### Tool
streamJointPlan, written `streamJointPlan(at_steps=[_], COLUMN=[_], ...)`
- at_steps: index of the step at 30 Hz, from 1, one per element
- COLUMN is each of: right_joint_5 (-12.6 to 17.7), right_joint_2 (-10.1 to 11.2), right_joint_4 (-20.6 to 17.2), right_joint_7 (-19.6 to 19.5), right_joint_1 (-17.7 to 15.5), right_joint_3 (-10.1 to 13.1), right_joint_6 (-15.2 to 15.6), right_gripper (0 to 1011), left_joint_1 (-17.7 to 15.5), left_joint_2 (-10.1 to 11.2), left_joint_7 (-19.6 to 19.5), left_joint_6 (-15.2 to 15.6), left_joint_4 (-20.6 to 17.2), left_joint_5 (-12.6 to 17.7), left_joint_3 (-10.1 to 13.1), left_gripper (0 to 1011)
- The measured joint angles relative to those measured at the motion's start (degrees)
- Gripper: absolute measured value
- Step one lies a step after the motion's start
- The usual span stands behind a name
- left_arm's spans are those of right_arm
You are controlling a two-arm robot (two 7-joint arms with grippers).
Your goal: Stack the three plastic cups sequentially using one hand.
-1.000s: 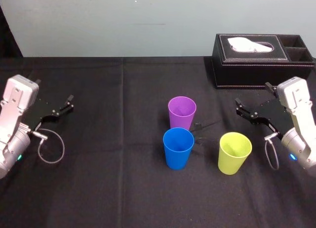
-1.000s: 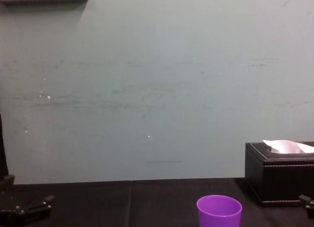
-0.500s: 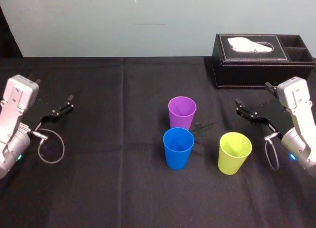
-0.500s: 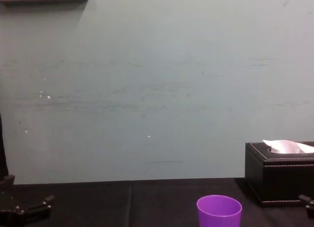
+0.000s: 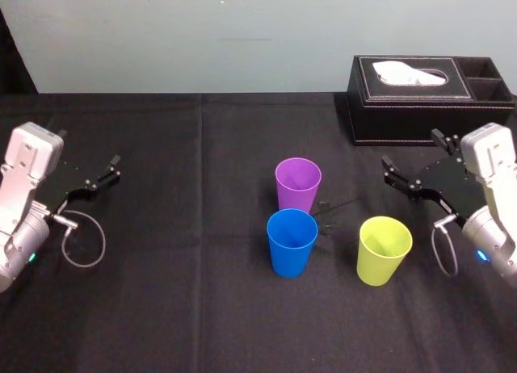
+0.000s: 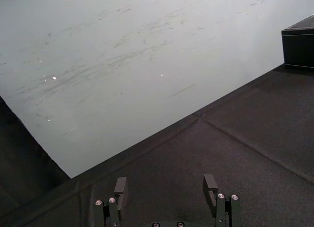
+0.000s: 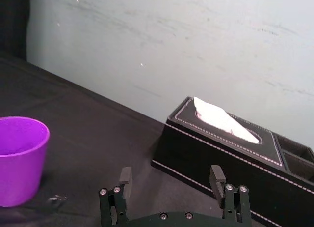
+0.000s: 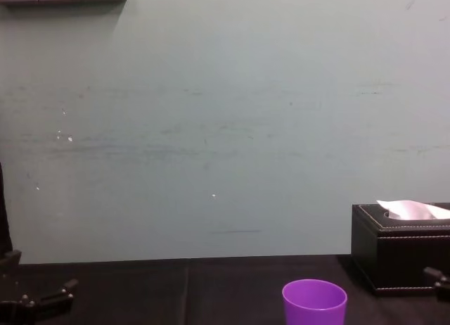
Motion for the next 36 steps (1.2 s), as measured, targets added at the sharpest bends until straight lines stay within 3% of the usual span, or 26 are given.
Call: streamJointPlan(at_steps=[10, 16, 23, 30, 36], right_joint_5=[3.8, 7.1, 10.5, 14.9, 15.1], right_joint_2=[3.4, 7.2, 12.7, 16.4, 19.0], right_joint_4=[-6.5, -10.5, -15.5, -18.8, -20.9], right_joint_7=[3.5, 6.7, 10.1, 14.3, 16.1], right_joint_1=[-5.3, -9.8, -17.4, -24.0, -28.8], right_joint_3=[4.1, 7.3, 11.8, 15.8, 18.6], right_joint_6=[0.9, 3.0, 5.0, 6.6, 6.5], right_gripper=[1000, 1002, 1002, 1002, 1000], left_joint_1=[0.0, 0.0, 0.0, 0.0, 0.0], left_joint_2=[0.0, 0.0, 0.0, 0.0, 0.0], left_joint_7=[0.0, 0.0, 0.0, 0.0, 0.0], left_joint_6=[0.0, 0.0, 0.0, 0.0, 0.0], left_joint_4=[0.0, 0.0, 0.0, 0.0, 0.0], left_joint_5=[0.0, 0.0, 0.0, 0.0, 0.0], left_joint_3=[0.0, 0.0, 0.0, 0.0, 0.0], left_gripper=[1011, 1011, 1011, 1011, 1011])
